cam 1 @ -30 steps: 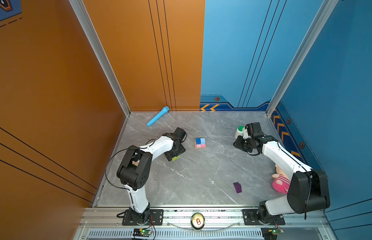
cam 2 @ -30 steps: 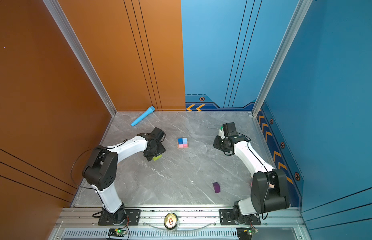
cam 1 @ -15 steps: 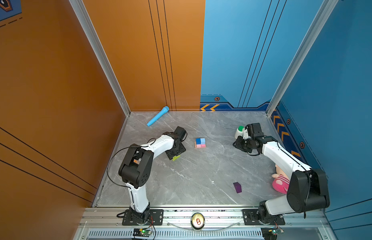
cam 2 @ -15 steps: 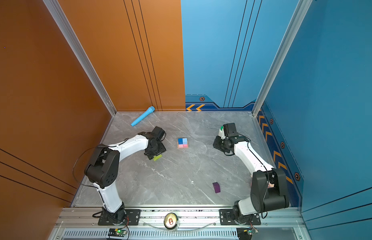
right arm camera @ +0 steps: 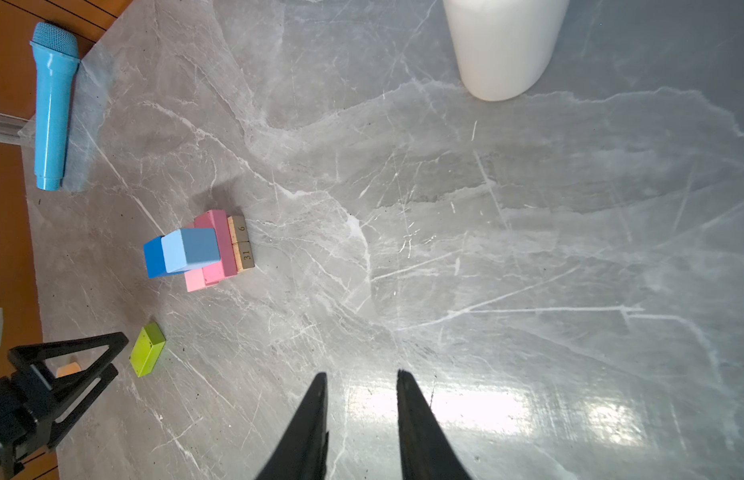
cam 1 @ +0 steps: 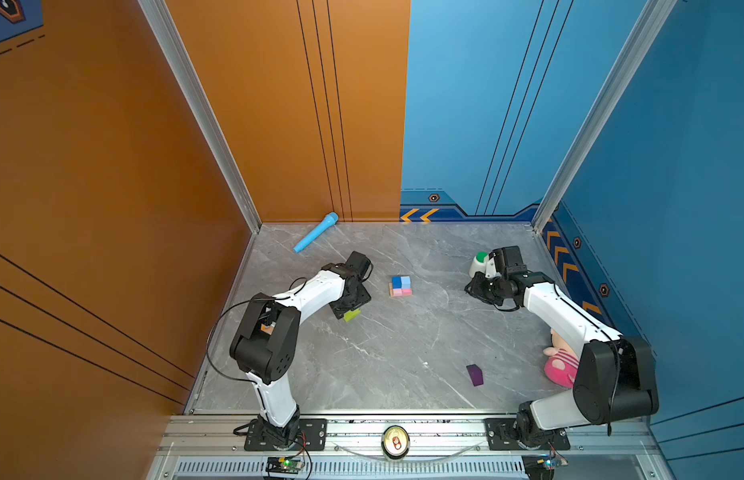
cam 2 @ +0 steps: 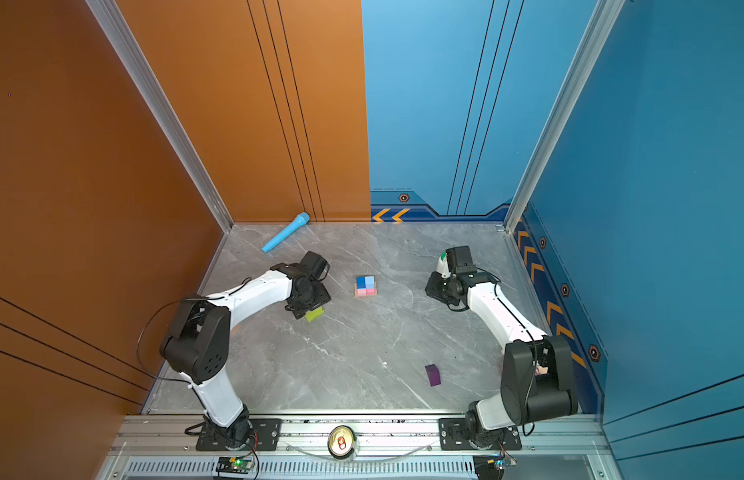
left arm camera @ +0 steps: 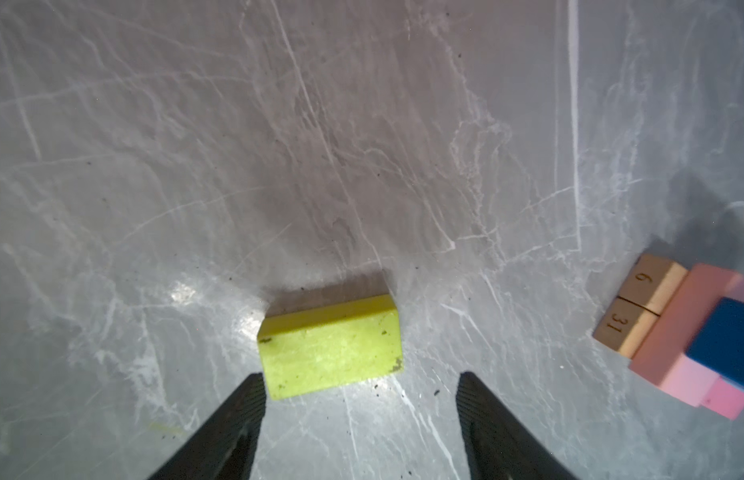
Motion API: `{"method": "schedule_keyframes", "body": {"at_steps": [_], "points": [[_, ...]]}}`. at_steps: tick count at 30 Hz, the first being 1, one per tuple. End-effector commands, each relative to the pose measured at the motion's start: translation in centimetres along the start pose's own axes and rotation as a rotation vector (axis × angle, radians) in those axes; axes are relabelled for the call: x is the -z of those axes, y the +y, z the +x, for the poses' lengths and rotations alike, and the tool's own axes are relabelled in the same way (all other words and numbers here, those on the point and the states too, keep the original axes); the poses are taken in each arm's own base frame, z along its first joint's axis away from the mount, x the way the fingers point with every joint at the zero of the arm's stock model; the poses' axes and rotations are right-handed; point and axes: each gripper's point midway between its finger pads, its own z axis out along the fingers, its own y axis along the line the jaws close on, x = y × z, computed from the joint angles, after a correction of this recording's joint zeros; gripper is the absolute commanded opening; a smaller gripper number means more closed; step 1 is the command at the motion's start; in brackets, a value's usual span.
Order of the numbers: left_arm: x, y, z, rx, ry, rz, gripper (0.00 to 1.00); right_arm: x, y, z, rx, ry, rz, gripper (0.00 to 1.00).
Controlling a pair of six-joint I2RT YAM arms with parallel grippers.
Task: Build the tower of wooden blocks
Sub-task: 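Lower the open left gripper around the lime green block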
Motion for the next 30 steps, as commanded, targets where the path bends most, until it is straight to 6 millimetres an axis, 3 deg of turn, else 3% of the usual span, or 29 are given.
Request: {"method": "schedule_keyframes", "body": {"at_steps": [1, 9, 30], "points": [[0.6, 1.5, 0.5, -0.002, -0.003, -0.041, 0.75, -0.7, 0.0, 0.3, -0.009, 0.012, -0.004, 0.30], [-0.9, 2.6, 2.1, 0.006, 0.038, -0.092, 0.77, -1.2, 0.4, 0.6, -0.005, 0.024, -0.010, 0.30], [-3.7, 1.1, 1.3, -0.024, 0.076, -0.119, 0.77, -0.4, 0.2, 0.3, -0.001, 0.016, 0.003, 0.31]]}}
